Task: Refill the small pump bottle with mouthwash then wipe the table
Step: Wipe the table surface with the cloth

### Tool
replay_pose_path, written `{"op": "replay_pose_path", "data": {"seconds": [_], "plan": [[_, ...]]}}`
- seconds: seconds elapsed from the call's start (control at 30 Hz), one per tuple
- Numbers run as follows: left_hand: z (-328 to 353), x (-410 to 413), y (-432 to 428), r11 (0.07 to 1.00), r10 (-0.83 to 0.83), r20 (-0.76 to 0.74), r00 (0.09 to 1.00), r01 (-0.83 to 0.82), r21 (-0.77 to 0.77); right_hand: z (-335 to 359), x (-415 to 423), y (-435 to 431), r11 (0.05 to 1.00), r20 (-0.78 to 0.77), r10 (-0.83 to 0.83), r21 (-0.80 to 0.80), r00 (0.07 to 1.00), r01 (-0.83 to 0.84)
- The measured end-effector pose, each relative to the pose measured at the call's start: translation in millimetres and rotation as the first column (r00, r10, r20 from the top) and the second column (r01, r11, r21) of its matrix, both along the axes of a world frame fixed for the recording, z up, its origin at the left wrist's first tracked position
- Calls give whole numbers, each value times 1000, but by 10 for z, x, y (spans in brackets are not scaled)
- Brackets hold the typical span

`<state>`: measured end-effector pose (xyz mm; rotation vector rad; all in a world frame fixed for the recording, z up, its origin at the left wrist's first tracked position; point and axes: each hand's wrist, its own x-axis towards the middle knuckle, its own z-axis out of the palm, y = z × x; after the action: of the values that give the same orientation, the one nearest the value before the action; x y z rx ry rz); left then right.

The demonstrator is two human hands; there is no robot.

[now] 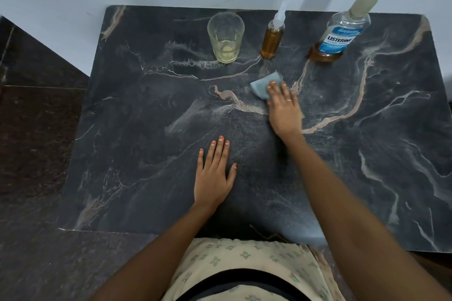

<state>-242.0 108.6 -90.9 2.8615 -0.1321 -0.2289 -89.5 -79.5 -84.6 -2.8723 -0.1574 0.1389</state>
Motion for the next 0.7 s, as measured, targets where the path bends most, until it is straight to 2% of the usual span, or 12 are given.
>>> {"op": "replay_pose_path", "data": {"seconds": [0.17,0.3,0.4,0.6,0.7], "plan": [[-1,-4,2,1000,1,-6,1000,-1,-7,20,-4,-596,943,-12,-332,9,943,332],[-6,-3,-2,1000,4,-2,1000,-4,-14,73,-36,-525,910,-26,-408,68,913,409],[-16,-3,1,1000,4,0,1000,-4,-11,99,-156,-360,933,-23,-352,64,936,353],[-29,1,-5,1000,9,10,1000,-9,10,57,-620,125,990,-59,-110,78,992,114],[-18,-2,-11,1000,12,14,1000,-12,14,21,-739,188,999,-50,-39,19,998,40]]}}
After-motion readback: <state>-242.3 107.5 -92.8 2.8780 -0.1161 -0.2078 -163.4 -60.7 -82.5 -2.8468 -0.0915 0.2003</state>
